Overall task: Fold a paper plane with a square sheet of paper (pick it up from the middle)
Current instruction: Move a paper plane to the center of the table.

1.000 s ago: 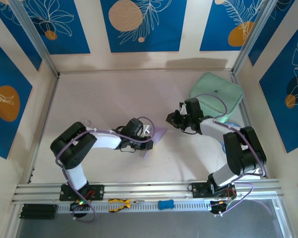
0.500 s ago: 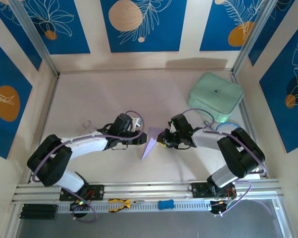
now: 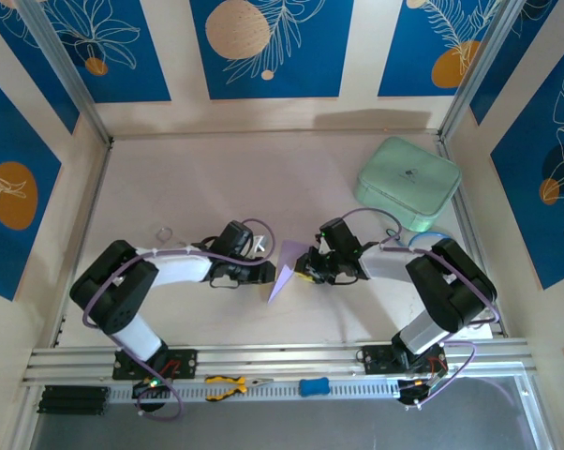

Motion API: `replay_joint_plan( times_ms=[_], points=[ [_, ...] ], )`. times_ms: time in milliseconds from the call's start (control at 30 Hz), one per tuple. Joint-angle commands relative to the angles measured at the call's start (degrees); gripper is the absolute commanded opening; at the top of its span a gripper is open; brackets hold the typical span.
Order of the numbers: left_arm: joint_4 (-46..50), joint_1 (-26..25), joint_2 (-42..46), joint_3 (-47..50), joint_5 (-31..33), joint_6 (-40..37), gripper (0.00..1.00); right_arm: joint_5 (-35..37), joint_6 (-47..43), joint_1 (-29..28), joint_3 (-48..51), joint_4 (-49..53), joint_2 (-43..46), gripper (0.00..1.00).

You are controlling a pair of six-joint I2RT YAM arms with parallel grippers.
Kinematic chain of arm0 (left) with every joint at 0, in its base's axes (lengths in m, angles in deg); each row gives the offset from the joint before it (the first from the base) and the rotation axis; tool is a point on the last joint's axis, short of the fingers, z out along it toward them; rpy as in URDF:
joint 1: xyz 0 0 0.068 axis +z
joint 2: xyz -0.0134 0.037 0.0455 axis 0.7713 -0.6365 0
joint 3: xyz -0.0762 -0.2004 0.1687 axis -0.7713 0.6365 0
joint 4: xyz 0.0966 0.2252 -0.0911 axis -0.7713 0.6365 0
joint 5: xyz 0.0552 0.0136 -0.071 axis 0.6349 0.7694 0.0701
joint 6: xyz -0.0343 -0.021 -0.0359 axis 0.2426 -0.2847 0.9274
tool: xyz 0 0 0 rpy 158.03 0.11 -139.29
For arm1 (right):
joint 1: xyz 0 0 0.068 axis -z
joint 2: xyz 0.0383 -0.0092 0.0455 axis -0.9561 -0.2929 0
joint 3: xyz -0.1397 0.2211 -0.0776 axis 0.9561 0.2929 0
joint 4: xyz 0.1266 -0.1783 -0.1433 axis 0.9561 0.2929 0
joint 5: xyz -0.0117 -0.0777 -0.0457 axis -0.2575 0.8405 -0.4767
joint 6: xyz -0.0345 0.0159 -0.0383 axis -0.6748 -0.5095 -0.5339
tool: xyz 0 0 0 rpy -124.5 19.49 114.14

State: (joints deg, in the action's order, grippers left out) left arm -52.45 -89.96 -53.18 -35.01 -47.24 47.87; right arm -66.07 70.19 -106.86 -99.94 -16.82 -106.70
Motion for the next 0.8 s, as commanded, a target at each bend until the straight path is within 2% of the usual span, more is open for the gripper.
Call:
replay_joint_plan(
  times_ms=[0, 433, 767],
  points=[
    [0.48, 0.31, -2.05, -1.65, -3.05, -1.05, 0.33, -0.04, 1.19, -0.78, 0.55, -0.64, -0.91, 0.25],
    [-2.19, 0.15, -5.80, -3.83, -7.89, 0.71, 0.25, -1.46, 2.80, -1.95, 2.36, -5.62, -2.66, 0.18],
    [2.76, -0.90, -6.48, -6.13, -5.58, -0.07, 0.24, -1.78, 3.20, -2.69, 2.40, -6.89, -3.63, 0.16]
  ],
)
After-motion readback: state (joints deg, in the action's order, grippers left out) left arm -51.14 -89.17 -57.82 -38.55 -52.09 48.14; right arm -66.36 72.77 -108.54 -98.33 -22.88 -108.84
